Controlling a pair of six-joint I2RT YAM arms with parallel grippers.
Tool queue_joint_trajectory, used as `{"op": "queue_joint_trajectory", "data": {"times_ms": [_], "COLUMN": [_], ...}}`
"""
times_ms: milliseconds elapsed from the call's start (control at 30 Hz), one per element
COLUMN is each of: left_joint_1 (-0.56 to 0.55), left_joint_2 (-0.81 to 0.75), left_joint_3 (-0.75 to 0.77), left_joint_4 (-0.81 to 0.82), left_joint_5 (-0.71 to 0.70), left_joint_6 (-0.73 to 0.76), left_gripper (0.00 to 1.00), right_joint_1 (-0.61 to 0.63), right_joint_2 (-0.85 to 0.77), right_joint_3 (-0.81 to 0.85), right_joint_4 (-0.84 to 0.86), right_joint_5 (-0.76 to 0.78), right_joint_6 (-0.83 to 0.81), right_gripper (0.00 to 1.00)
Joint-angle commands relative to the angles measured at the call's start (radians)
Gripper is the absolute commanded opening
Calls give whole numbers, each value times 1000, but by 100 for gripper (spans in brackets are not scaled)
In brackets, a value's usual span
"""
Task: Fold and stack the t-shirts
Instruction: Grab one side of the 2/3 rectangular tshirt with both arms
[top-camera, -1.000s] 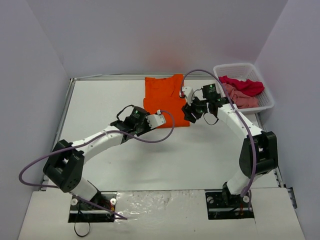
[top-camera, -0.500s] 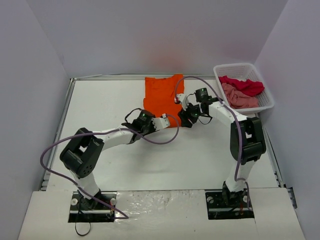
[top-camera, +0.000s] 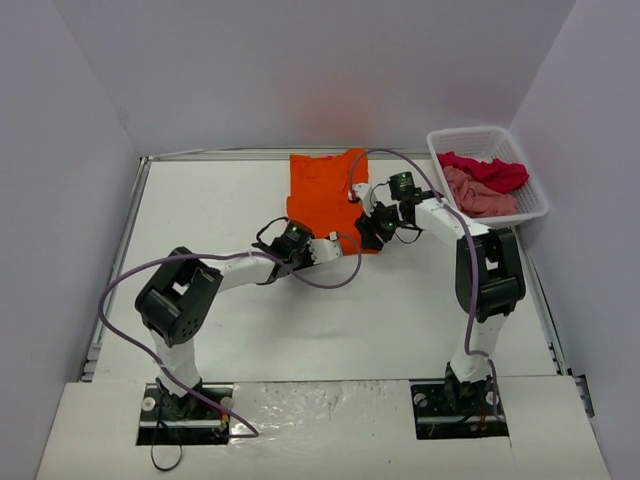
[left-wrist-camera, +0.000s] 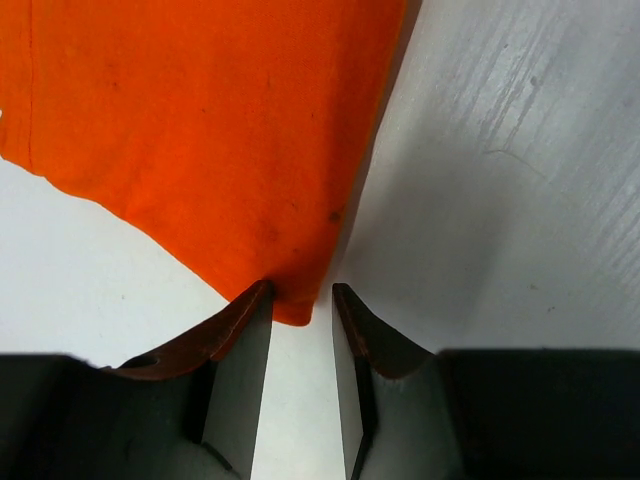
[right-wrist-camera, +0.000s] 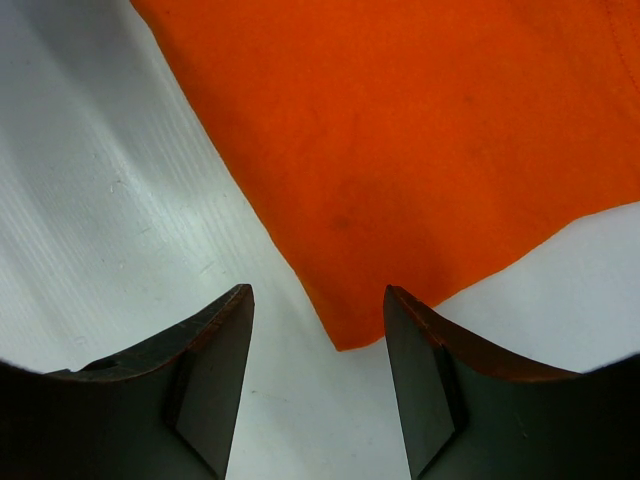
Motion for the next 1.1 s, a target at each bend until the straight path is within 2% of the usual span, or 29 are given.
{"op": "queue_joint_trajectory", "data": {"times_ms": [0, 333, 400, 433, 567, 1067], "left_joint_1": [3, 12, 14, 14, 14, 14], "left_joint_2": [1, 59, 68, 77, 80, 62], "left_joint_3": [48, 120, 129, 141, 160, 170], "left_joint_4": [-33, -163, -174, -187, -204, -207], "left_joint_5": [14, 17, 17, 17, 17, 54], "left_joint_6": [28, 9, 5, 5, -6, -17], "left_gripper": [29, 26, 18, 10, 3, 2], "right_joint_1": [-6, -9, -10, -10, -13, -16], "right_joint_2": [15, 19, 19, 16, 12, 35], "right_joint_3": [39, 36, 33, 30, 17, -26], "right_joint_4": [-15, -18, -20, -18, -21, -24], "right_joint_5": [7, 27, 30, 34, 44, 57], "right_joint_6": [-5, -17, -20, -20, -30, -102], "right_gripper": [51, 50, 50, 50, 50, 48]}}
